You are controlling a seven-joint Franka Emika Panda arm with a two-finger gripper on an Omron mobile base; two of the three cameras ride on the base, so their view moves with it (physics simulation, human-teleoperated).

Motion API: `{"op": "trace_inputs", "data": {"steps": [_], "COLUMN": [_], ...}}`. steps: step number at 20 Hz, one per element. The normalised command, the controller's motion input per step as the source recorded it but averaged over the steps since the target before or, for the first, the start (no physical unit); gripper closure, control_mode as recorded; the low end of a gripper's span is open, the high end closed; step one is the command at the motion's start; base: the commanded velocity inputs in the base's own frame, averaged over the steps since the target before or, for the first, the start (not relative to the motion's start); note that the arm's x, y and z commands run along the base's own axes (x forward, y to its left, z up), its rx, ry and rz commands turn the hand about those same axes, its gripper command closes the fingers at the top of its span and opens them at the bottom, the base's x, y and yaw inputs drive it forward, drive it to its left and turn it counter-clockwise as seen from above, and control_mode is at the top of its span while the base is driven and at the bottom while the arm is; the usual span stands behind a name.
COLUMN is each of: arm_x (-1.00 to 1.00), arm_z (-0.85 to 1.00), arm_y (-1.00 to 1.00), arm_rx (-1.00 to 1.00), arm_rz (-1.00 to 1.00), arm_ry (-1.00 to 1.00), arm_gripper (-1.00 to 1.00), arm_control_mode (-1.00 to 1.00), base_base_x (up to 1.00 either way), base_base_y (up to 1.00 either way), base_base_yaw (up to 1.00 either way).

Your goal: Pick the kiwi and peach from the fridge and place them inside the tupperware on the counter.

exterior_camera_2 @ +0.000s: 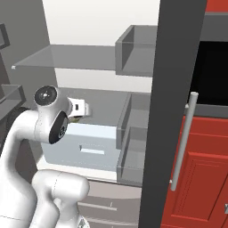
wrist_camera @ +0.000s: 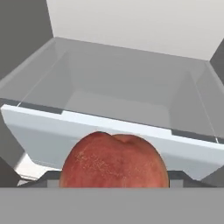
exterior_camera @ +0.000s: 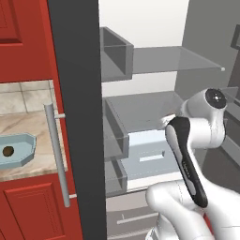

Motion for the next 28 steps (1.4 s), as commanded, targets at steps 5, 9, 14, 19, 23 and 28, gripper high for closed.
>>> {"op": "trace_inputs", "data": {"steps": [5,9,14,19,23,28], "arm_x": [-0.60,0.00,0.00,0.00,0.00,0.00], "arm_z": [0.07,0.00,0.00,0.00,0.00,0.00], "arm_y": [-0.03,0.00,0.00,0.00,0.00,0.00], "arm_rx": [0.00,0.00,0.00,0.00,0.00,0.00], "arm_rz": [0.00,0.00,0.00,0.00,0.00,0.00], "arm_ry": [0.09,0.00,0.00,0.00,0.00,0.00], "arm_gripper": [1.00,1.00,1.00,1.00,1.00,1.00], "arm_control_mode": [1.00,1.00,1.00,1.00,1.00,1.00], "base_base_x": [-0.38,-1.00,-1.00,-0.86,-0.10,0.04], "base_base_y": [0.00,0.00,0.00,0.60,1.00,1.00], "base_base_yaw": [0.00,0.00,0.00,0.00,0.00,0.00]}}
